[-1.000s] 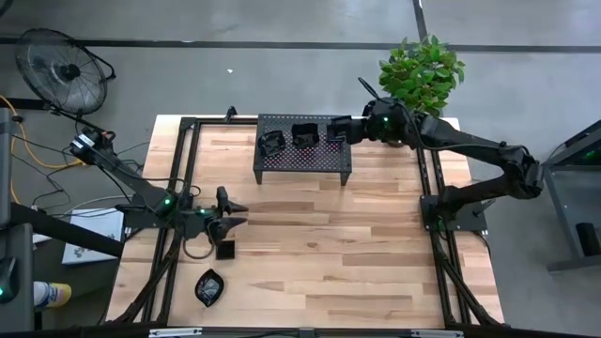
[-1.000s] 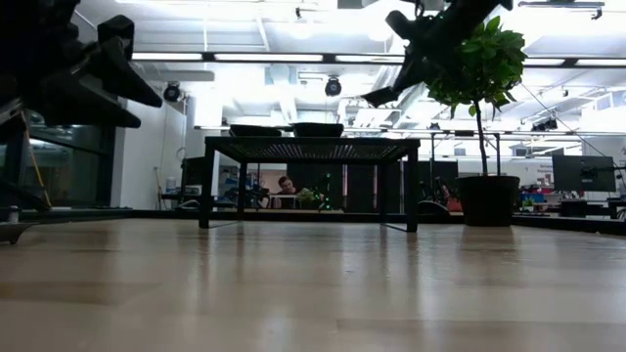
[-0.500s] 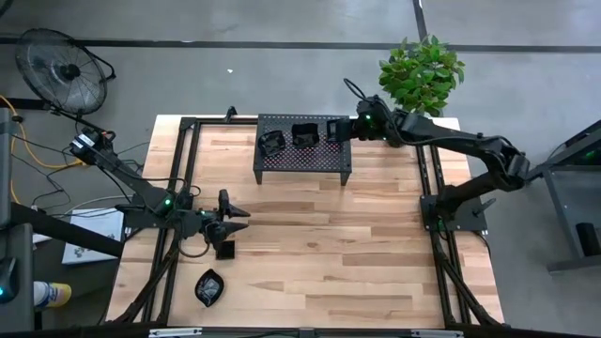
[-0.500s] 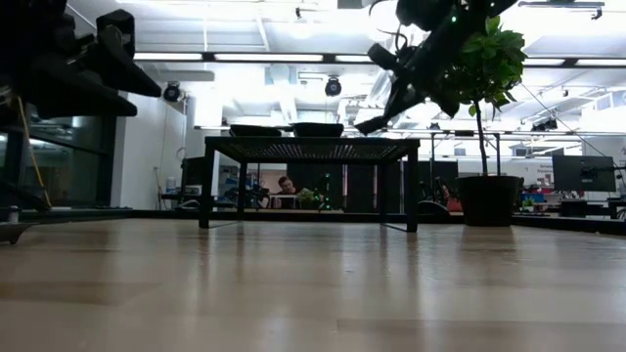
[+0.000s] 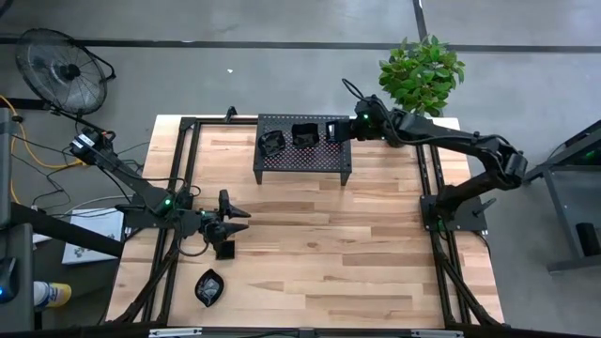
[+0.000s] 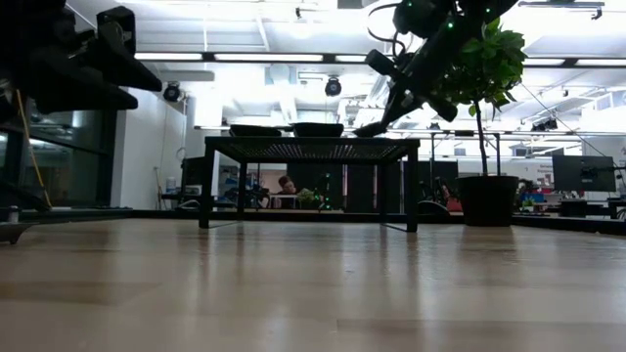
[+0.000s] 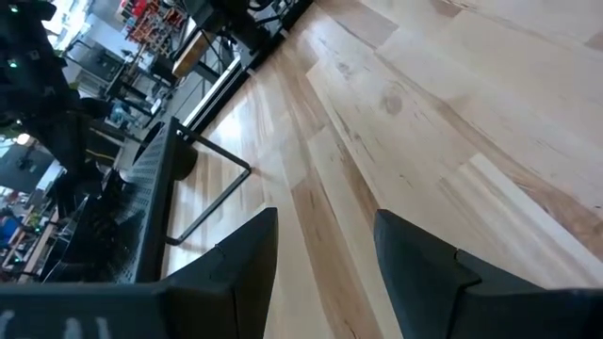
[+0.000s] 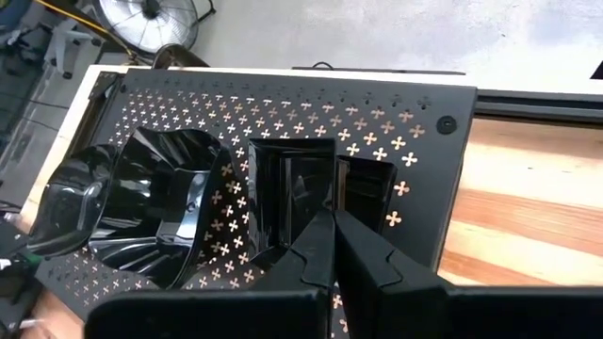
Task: Pick & Place Mini shaped plates
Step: Stack the square plate on top of the square plate on the shelf
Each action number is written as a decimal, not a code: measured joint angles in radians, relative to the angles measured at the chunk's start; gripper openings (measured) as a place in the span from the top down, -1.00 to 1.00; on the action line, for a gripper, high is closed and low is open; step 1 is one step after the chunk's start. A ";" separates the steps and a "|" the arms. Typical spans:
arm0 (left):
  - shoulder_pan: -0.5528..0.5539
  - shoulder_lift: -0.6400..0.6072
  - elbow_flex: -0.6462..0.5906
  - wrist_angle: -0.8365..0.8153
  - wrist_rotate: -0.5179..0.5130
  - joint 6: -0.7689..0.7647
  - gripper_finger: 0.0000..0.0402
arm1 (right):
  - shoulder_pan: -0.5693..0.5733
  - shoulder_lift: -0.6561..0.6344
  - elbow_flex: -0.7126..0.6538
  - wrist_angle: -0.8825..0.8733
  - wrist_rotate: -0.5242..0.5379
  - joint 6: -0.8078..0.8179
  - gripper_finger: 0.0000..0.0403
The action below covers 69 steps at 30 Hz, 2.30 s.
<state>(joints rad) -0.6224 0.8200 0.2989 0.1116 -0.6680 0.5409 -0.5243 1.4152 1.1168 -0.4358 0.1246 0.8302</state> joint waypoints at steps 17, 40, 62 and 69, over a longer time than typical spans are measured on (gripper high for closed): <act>0.000 0.000 0.000 -0.001 -0.001 -0.022 0.14 | 0.000 0.000 0.000 -0.001 0.000 -0.004 0.79; 0.000 0.000 0.000 -0.009 0.011 -0.115 0.14 | 0.102 -0.131 -0.001 0.000 -0.140 -0.244 0.67; 0.000 0.000 0.177 -0.633 0.399 -1.240 0.14 | 0.780 -0.109 -0.001 -0.008 0.302 -0.202 0.67; -0.028 0.027 0.177 -0.730 0.473 -1.455 0.14 | 0.898 -0.034 -0.001 -0.008 0.400 -0.130 0.67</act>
<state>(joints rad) -0.6499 0.8465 0.4763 -0.6188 -0.1954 -0.9136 0.3737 1.3812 1.1156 -0.4438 0.5244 0.6999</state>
